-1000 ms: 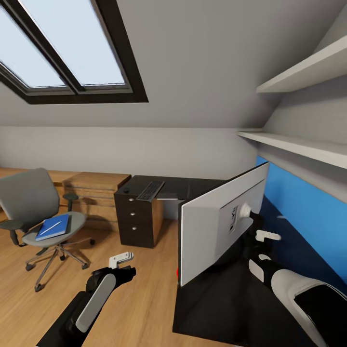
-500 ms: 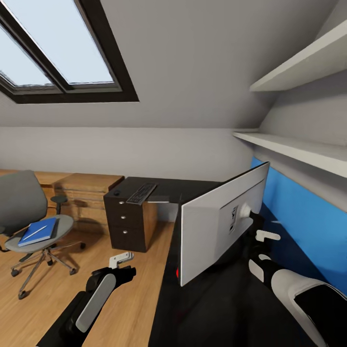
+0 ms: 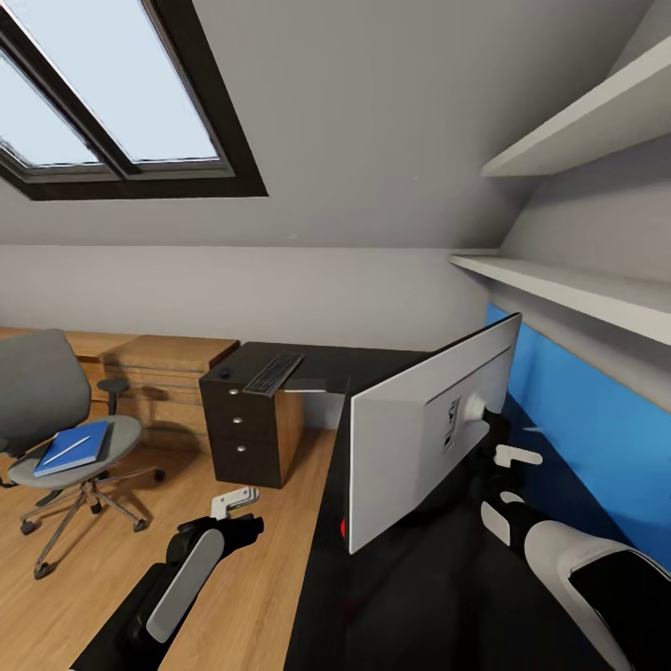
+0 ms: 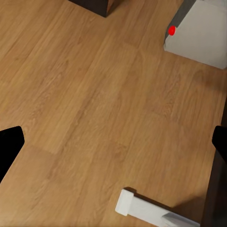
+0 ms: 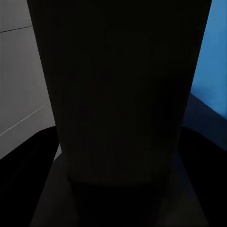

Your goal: In the bedroom, organize the workspace by keeping the computer under the desk, ensuring the monitor is on the desk, placing the keyboard on the desk next to the monitor, placing the mouse on the desk next to the keyboard, moving the folder from the swivel chair onto the desk next to the mouse, stacking the notebook on top of the folder with the pen on top of the notebook, and positioning the swivel chair next to the desk.

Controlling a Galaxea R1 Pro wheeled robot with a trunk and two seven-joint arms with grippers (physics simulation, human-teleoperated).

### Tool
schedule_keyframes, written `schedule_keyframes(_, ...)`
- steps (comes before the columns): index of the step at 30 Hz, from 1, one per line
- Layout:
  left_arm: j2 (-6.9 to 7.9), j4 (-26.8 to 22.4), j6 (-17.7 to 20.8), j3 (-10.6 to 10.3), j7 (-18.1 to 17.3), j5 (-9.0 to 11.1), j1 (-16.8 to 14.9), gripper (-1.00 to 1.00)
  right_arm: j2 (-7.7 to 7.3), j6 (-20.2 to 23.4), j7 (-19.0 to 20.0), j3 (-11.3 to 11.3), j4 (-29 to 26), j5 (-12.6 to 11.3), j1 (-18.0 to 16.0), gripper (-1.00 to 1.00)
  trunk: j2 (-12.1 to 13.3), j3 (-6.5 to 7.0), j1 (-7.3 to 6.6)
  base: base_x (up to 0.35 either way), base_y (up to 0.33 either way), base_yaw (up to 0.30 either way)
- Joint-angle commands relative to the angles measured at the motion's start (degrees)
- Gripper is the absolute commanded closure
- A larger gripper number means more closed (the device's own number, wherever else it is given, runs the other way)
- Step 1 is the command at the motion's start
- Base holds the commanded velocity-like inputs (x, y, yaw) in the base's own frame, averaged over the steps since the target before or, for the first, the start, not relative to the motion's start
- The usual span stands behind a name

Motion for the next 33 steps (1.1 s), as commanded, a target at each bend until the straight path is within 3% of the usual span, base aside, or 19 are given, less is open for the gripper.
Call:
schedule_keyframes(1,0.06,-0.08,0.0,-0.18,0.59,0.57,-0.06,-1.0,-0.02,-0.41,-0.3,1.79,0.23,-1.94,-0.01,1.0,-0.04,-0.08,0.01,0.0,0.0,0.0)
schedule_keyframes(29,0.04,-0.08,0.0,-0.23,0.67,0.31,-0.06,-1.0,0.11,-0.41,-0.12,1.93,0.19,-1.88,-0.01,1.0,-0.04,0.49,0.01,0.011,-0.011,-0.084)
schedule_keyframes(33,0.05,-0.08,0.0,-0.16,0.68,0.39,-0.06,-1.0,0.15,-0.41,-0.16,1.9,0.19,-0.14,-0.01,1.0,-0.04,0.49,0.01,0.036,-0.035,0.0)
